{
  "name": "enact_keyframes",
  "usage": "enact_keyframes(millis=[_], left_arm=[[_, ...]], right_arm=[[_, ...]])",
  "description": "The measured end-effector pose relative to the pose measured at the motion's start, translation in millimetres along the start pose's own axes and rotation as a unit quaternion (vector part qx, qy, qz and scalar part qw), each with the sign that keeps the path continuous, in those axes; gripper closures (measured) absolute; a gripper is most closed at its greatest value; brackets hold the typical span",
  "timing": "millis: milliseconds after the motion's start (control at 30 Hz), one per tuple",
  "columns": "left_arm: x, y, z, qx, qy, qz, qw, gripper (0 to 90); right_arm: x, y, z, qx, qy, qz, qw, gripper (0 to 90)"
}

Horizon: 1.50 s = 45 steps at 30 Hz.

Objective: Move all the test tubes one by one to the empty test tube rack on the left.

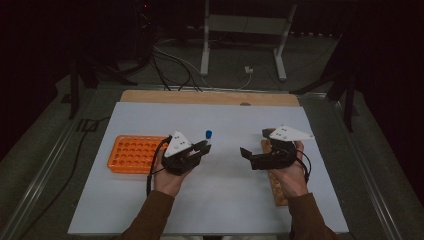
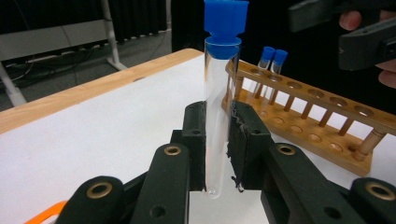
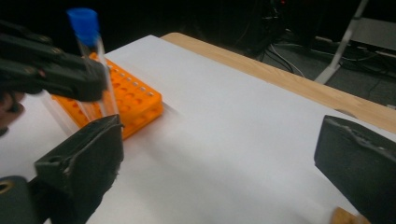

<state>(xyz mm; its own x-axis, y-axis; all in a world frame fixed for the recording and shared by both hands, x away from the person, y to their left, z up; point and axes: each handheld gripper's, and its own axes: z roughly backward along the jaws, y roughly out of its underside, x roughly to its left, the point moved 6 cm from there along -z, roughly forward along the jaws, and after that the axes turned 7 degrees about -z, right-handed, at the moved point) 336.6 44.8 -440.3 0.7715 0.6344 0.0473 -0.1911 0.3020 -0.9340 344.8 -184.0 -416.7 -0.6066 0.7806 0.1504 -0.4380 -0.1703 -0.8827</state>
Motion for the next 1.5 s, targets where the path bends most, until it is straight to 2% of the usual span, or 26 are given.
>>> enact_keyframes(millis=[200,433,767,1000,1500], left_arm=[[9.9,-0.2,12.1,-0.006,-0.009,0.005,0.9999,78.2],[22.5,-0.7,30.1,-0.013,-0.020,0.013,0.9996,78.1],[37.8,0.7,57.9,-0.027,-0.034,0.024,0.9987,78.1],[49.0,6.0,78.7,-0.031,-0.053,0.029,0.9977,78.1],[62.4,26.8,89.7,-0.024,-0.081,0.038,0.9957,78.1]], right_arm=[[-11.7,2.7,7.4,-0.008,0.011,-0.010,0.9999,0.0],[-20.8,4.6,17.5,-0.019,0.027,-0.006,0.9994,0.0],[-36.7,11.1,31.6,-0.034,0.042,-0.020,0.9983,0.0],[-45.0,19.0,38.5,-0.031,0.051,-0.025,0.9979,0.0],[-57.3,30.4,49.5,-0.034,0.066,-0.038,0.9965,0.0]])
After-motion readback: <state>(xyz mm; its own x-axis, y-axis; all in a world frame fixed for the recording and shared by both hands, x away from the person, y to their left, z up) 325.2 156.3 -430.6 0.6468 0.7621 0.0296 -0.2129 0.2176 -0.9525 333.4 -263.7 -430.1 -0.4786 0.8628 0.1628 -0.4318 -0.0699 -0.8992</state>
